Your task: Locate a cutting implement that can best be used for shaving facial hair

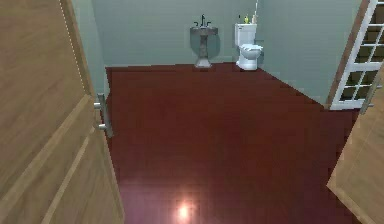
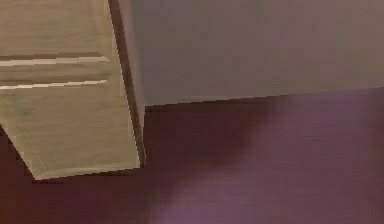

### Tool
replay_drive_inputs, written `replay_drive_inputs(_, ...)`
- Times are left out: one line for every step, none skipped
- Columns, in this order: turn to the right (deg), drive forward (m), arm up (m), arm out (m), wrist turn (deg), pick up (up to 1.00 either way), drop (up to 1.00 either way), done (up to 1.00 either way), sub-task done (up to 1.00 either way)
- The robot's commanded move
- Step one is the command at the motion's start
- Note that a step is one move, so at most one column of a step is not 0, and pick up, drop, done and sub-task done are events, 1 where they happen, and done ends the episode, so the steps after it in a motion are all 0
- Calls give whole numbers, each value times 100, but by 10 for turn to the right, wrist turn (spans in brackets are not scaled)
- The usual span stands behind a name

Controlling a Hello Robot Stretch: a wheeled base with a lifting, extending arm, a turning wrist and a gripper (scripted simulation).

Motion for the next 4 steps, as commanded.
replay_drive_inputs(-30,0,0,0,0,0,0,0,0)
replay_drive_inputs(0,100,0,0,0,0,0,0,0)
replay_drive_inputs(0,100,0,0,0,0,0,0,0)
replay_drive_inputs(0,100,0,0,0,0,0,0,0)
